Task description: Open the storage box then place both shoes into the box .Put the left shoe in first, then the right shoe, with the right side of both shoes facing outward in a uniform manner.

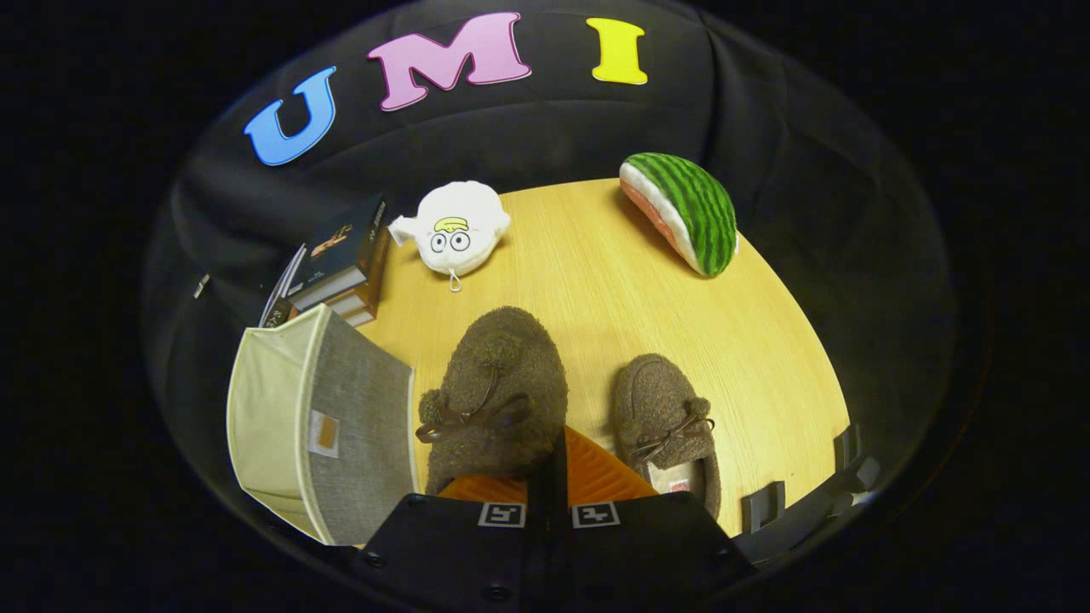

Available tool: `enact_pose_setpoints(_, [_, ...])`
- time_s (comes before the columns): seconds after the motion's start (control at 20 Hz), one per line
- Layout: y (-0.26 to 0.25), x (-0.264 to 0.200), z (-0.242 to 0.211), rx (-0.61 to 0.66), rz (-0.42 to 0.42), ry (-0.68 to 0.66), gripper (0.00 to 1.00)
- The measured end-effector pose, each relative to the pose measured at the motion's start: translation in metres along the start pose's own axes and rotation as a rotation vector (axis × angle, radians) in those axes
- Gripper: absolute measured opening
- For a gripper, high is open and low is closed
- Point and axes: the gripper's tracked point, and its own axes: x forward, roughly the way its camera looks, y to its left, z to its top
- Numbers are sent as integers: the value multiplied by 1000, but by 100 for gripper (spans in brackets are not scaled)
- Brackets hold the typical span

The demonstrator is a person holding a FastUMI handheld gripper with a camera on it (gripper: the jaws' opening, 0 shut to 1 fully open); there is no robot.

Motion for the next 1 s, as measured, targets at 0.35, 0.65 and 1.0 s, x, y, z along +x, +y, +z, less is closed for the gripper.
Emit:
enact_pose_setpoints(0.35, [81, -66, 65, -14, 71, -73, 5])
enact_pose_setpoints(0.65, [164, -81, 68, -16, 157, -24, 5])
enact_pose_setpoints(1.0, [229, -43, 27, -37, 161, 116, 5])
